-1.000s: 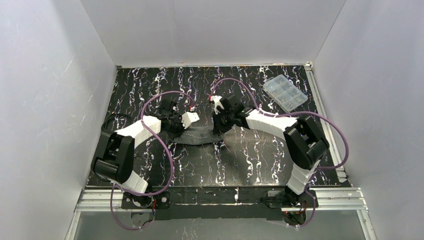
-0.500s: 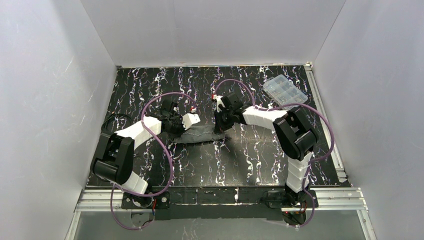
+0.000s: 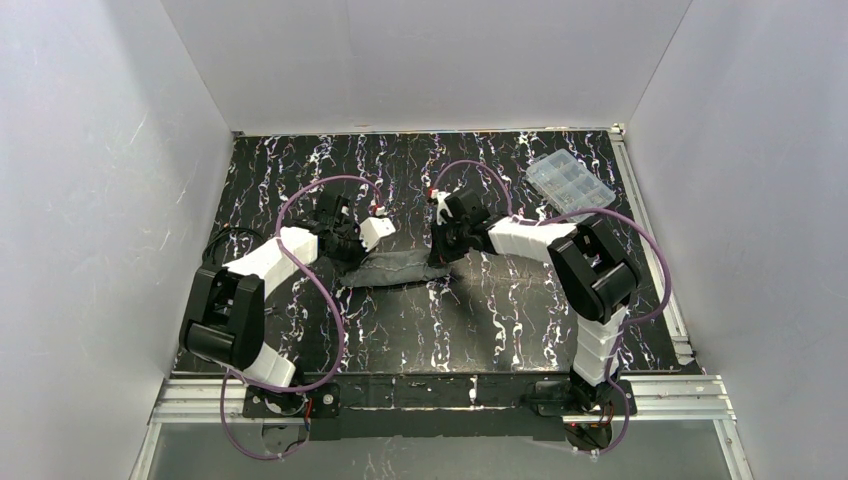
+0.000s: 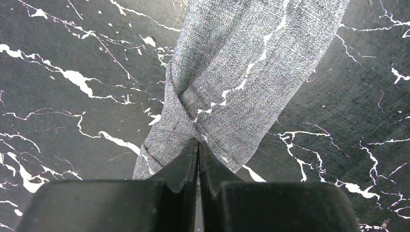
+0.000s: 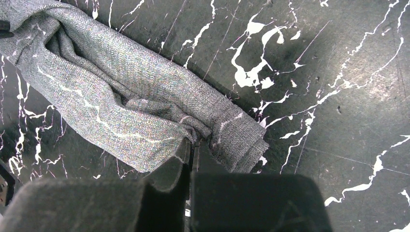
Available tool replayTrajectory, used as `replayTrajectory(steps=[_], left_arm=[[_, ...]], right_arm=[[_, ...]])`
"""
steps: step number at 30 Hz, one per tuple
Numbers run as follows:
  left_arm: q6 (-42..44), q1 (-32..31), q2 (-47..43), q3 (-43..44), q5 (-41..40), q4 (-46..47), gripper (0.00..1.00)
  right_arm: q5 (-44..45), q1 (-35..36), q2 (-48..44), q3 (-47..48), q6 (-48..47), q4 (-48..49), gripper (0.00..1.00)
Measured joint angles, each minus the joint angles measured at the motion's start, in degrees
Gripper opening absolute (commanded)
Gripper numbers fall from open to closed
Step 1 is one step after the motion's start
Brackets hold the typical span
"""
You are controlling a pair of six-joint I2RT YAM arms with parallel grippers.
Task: Fold the napkin into a case and place the utensils inside
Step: Fold the smaller rectangle-folded napkin at the center of the board.
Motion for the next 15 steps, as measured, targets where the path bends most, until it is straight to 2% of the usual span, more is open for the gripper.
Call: replayTrajectory(steps=[15], left_arm=[[1.3,0.2,-1.7,-0.8,1.2,-0.6,0.0]], right_arm=[[5.3,0.2,-3.7,-5.7,8.0,4.9,0.01]])
